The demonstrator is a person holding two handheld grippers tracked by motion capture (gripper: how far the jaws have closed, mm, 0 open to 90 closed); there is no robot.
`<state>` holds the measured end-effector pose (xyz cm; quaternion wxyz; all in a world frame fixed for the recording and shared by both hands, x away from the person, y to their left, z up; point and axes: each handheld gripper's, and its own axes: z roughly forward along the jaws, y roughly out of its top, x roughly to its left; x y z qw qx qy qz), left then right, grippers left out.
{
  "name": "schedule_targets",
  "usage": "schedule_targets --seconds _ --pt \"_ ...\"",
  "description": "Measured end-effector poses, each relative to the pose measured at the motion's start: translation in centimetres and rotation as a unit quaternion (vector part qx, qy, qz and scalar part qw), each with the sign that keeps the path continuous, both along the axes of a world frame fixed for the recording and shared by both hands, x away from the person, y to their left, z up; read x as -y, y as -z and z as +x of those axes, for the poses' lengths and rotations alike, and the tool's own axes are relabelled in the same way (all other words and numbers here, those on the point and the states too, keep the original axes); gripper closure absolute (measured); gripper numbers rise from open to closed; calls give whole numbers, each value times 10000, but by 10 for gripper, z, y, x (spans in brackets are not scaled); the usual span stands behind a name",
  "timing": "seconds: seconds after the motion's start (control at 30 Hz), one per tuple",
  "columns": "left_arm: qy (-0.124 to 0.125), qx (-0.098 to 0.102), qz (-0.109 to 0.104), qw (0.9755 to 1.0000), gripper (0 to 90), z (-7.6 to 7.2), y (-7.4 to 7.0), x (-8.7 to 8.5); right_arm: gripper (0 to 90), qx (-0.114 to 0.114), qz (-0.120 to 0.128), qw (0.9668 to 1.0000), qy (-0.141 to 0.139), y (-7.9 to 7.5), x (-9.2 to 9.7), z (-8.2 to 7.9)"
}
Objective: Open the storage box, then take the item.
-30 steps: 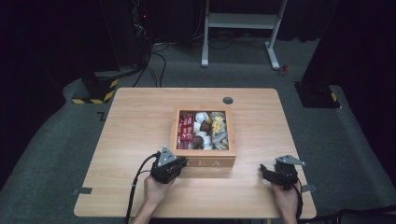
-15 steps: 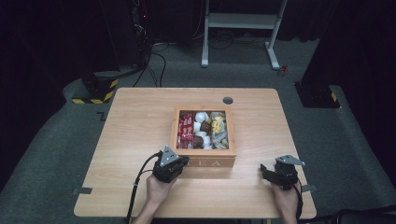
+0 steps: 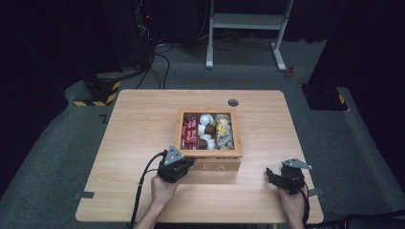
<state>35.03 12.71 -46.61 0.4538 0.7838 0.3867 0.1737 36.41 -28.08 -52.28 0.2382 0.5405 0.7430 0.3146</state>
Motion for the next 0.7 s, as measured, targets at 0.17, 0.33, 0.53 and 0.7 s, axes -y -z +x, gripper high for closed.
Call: schedule_targets --seconds 0.17,0.33,0.53,0.7 --pt "34 -56 -25 10000 872 3 -4 0 296 5 2 10000 -18 0 0 0" --pt "64 -103 -22 9999 872 5 -6 1 296 -12 6 10000 -12 0 -1 0" --pt "98 -78 -84 9999 872 7 -15 0 296 -14 6 10000 -12 0 -1 0" --pt "109 -73 -21 9999 871 9 -19 -1 296 -12 3 10000 -17 0 -1 1"
